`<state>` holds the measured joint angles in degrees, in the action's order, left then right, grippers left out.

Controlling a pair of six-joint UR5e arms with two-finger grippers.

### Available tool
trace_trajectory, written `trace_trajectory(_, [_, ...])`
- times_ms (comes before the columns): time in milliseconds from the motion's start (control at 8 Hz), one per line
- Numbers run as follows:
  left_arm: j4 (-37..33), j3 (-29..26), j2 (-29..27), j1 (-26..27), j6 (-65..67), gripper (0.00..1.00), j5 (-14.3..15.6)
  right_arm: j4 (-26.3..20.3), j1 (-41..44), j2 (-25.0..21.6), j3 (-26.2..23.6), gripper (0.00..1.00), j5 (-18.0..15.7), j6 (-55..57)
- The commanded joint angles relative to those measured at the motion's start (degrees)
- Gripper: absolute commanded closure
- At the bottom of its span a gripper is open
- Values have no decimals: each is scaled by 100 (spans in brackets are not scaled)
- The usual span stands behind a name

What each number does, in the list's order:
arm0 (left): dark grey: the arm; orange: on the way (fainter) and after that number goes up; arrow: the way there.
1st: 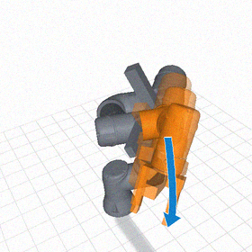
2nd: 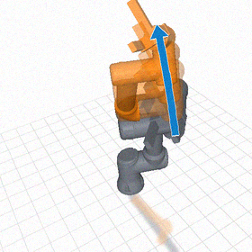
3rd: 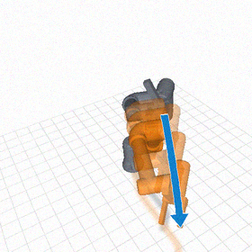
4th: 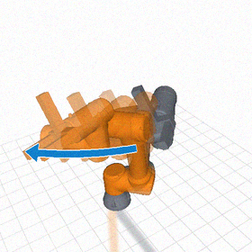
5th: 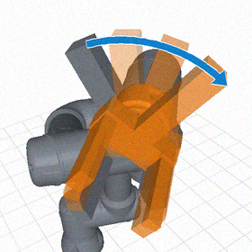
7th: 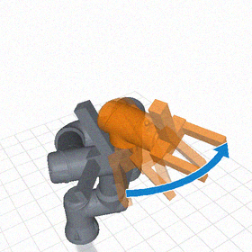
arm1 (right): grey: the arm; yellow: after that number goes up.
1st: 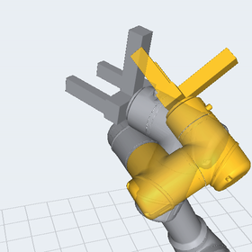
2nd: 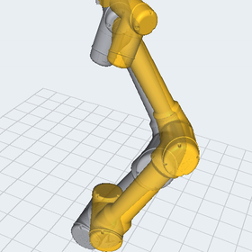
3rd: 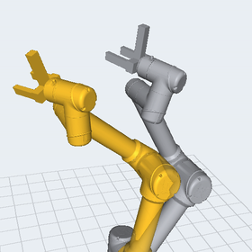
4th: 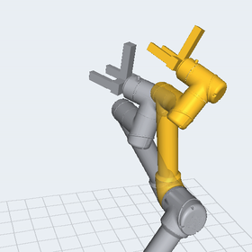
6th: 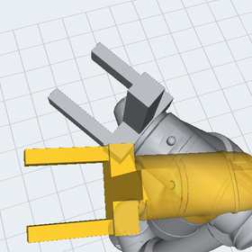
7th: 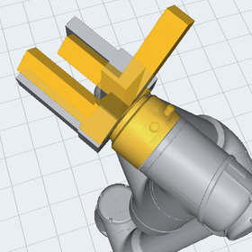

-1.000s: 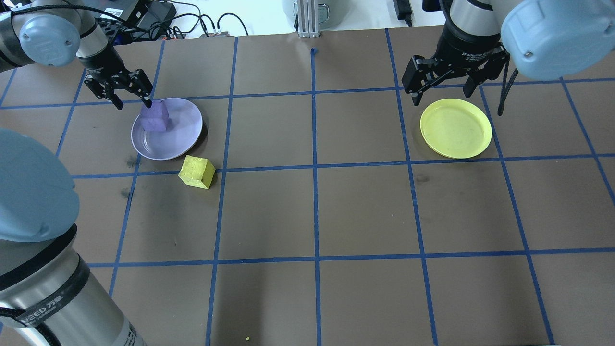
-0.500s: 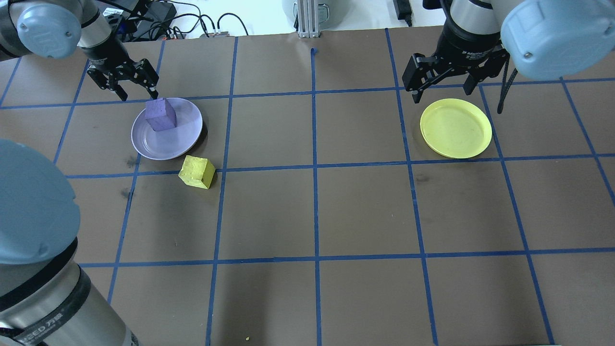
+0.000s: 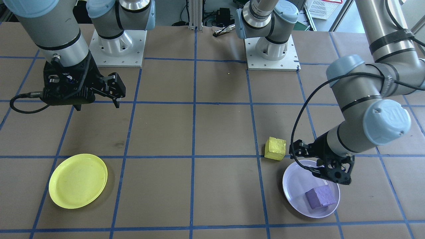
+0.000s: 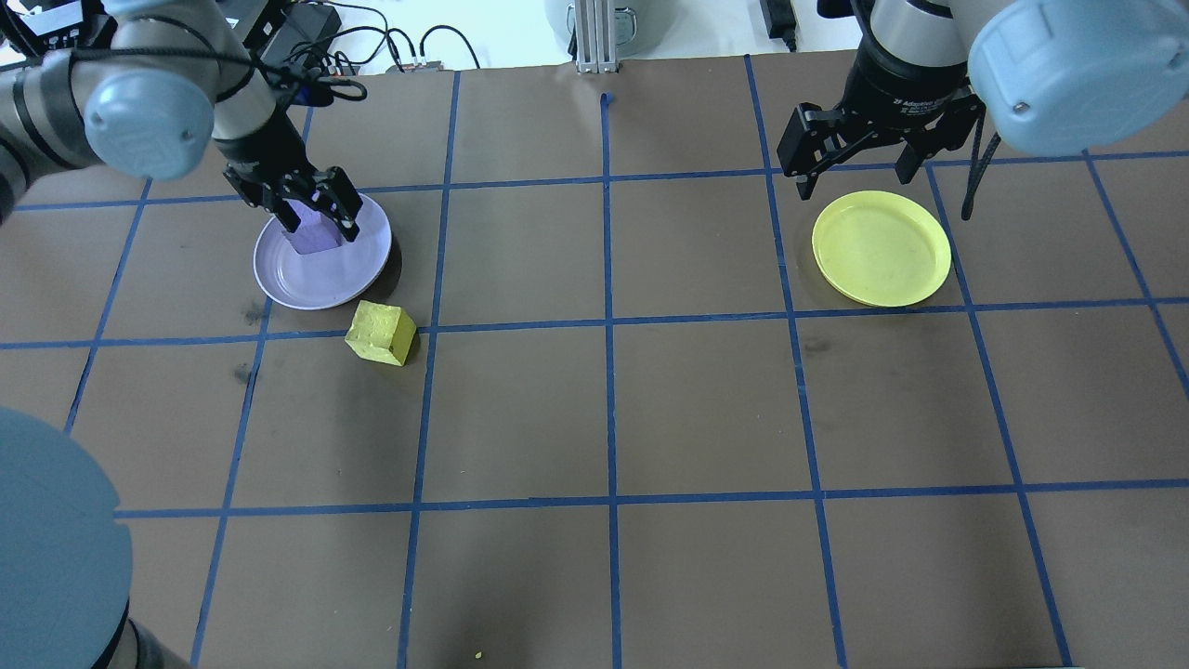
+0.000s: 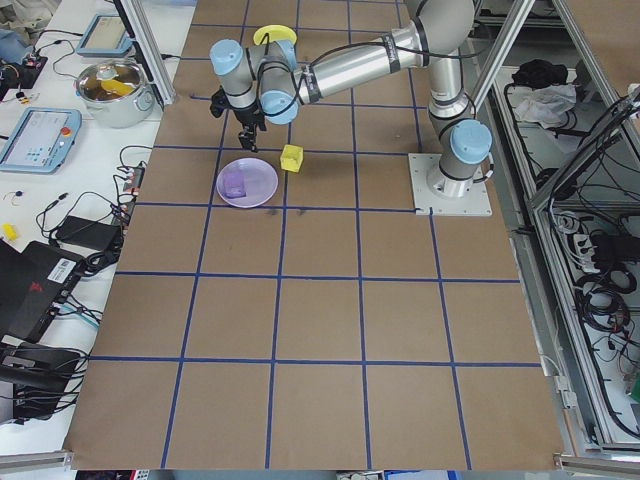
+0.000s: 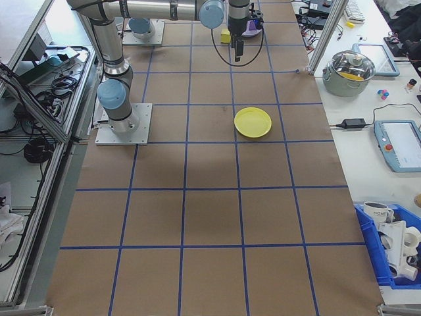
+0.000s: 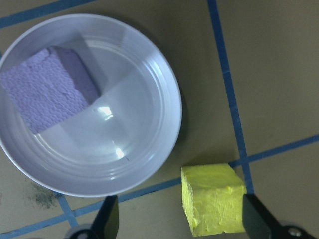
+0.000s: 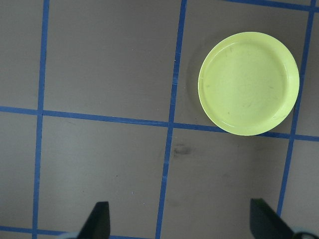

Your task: Sort blocks by color into plates

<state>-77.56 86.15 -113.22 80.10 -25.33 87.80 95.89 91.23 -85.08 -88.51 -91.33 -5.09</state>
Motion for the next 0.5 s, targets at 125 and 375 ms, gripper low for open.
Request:
trace_trajectory(125, [953, 1334, 415, 85, -411, 12, -17, 0, 0, 0, 0, 0, 1, -1])
trace_trajectory(375, [962, 1378, 292, 85, -367, 14, -43, 0, 0, 0, -9, 0, -7, -10])
